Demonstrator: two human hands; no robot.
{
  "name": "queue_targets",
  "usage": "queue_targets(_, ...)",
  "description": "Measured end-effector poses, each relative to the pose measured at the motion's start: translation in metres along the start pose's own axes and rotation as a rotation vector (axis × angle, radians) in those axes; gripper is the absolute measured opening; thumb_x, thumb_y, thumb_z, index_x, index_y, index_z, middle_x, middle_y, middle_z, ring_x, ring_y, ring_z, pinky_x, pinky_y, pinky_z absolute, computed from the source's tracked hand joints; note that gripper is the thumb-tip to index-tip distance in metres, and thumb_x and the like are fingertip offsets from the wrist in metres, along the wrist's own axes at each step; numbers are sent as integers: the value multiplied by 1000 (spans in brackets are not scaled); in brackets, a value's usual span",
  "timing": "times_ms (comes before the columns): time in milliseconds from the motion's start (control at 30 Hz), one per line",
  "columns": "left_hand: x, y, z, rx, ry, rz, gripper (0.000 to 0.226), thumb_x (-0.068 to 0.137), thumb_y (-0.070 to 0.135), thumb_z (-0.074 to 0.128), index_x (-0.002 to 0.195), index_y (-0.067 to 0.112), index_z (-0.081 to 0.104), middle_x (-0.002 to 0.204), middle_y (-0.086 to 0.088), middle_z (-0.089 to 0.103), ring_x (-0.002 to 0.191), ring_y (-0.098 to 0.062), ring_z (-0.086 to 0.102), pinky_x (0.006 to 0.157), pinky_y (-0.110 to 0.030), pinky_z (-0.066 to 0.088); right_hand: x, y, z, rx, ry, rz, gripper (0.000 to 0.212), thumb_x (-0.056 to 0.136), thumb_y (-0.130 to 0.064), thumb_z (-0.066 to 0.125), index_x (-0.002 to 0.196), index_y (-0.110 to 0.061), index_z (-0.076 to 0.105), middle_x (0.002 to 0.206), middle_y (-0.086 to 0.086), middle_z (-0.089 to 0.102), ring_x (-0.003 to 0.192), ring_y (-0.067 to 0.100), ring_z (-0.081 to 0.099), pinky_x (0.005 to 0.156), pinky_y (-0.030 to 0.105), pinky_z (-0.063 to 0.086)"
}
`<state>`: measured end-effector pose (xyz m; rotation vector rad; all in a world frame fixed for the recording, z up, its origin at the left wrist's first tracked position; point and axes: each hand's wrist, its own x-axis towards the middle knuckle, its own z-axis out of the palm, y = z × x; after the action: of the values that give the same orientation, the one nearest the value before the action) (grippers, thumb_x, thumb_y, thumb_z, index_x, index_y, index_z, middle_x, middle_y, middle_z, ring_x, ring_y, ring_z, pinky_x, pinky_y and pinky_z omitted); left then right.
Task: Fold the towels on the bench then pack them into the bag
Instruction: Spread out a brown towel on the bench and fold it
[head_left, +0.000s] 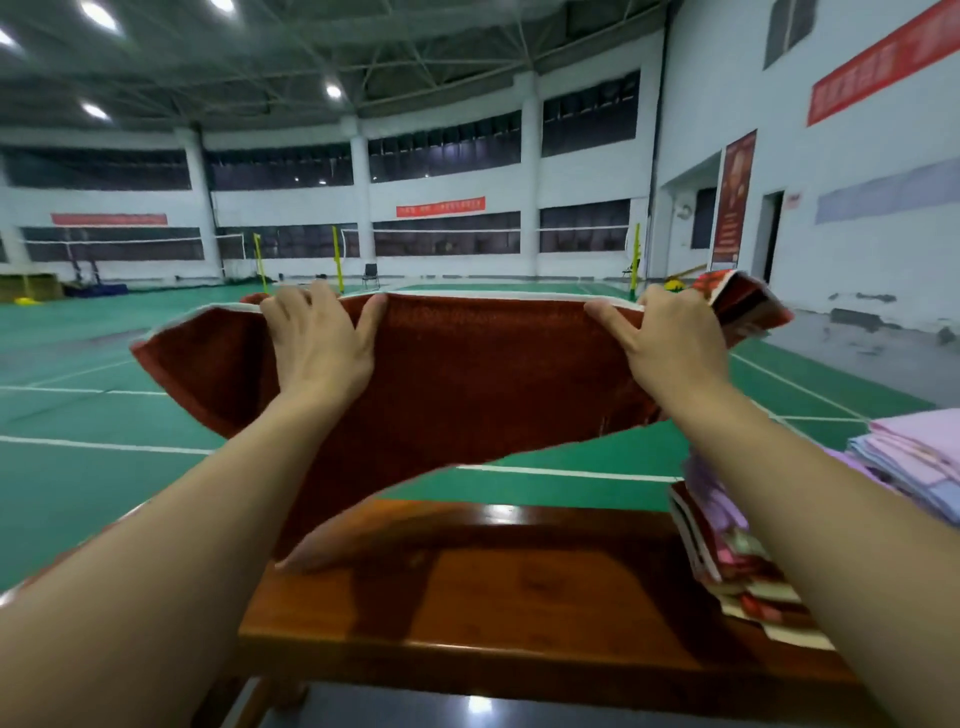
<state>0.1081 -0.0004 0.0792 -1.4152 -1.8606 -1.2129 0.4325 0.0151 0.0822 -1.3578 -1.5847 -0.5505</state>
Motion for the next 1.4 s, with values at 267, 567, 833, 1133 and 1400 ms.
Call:
queue_targets(267,3,32,-78,-19,258,75,64,101,62,35,112,1,51,119,-28,46,113,-43,40,105,-53,27,0,-23,-86,-2,211,49,68,91,-78,41,81,-12,51,78,6,45,83,29,48,74,41,39)
queue_targets(567,-26,47,-127,-93,359,32,65,100,67,35,120,7,47,130,-24,40,125,-43,35,110,-44,22,-43,-42,-131,47,354,129,59,94,-67,53,92,-8,61,84,7,46,94,37,52,83,48,43)
queue_targets(833,-53,-3,-24,137,124,66,70,97,65,43,109,-3,56,111,-33,49,106,-46,44,99,-55,33,-60,-13,-35,-185,112,122,68,89,-76,49,90,-10,64,92,16,68,101,37,54,89,47,41)
queue_targets(1133,-78,-51,77,227,-51,110,66,97,64,40,100,0,59,98,-28,53,96,-42,46,91,-52,33,-91,16,64,-240,-94,92,66,89,-75,48,84,-10,64,85,13,69,93,36,57,87,46,42)
queue_targets(1400,-7,-36,98,145,-46,142,65,99,62,39,98,-2,53,101,-29,51,96,-43,45,92,-53,32,-19,19,85,-290,-89,29,74,93,-76,39,84,-7,65,86,15,68,94,37,57,87,46,42)
